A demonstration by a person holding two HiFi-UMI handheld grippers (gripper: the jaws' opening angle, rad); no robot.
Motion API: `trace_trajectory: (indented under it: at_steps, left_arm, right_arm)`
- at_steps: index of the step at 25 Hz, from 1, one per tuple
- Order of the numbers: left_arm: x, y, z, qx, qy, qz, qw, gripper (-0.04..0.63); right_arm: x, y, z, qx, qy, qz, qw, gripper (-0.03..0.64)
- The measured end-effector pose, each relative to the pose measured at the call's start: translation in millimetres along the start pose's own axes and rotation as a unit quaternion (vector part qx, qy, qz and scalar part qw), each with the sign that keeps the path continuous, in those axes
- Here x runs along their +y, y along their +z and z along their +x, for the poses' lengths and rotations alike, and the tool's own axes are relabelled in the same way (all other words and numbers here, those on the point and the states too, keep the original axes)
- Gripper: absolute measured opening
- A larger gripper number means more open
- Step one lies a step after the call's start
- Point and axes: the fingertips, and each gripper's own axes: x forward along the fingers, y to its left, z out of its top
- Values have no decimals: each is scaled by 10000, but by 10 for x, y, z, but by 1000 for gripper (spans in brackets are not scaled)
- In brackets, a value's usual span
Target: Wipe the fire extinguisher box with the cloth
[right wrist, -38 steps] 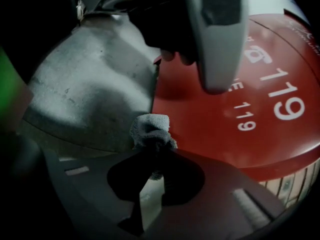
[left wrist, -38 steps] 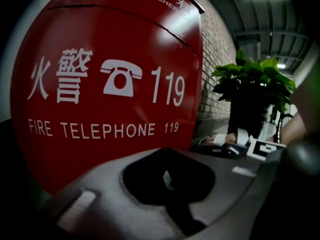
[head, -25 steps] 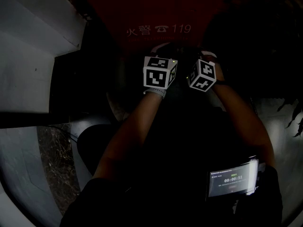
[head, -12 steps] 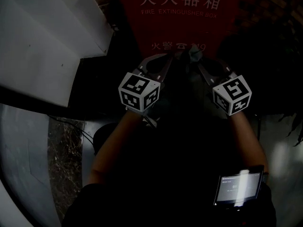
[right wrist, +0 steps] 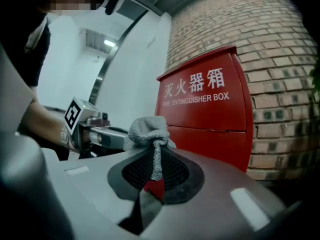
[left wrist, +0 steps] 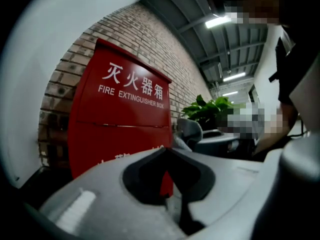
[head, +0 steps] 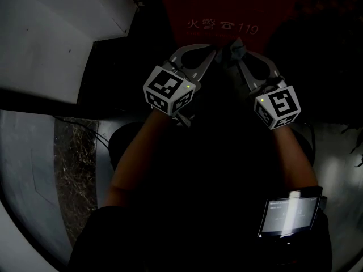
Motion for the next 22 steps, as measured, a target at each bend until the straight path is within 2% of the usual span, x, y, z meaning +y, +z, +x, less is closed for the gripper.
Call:
trace_trajectory:
  at_steps: [4, 9, 22]
  left_arm:
    - [-5, -96, 20, 55, -18, -218, 9997, 2]
    - [41, -113, -37, 102, 124, -169, 9997, 2]
    - [-13, -119, -34, 93, 63, -183, 9998, 2]
  right_arm:
    - [109, -36, -17, 1, 75, -111, 9999, 34]
    - [108, -46, -36, 2, 2, -201, 9998, 34]
    - [40, -2, -67, -80, -199, -219, 9995, 34]
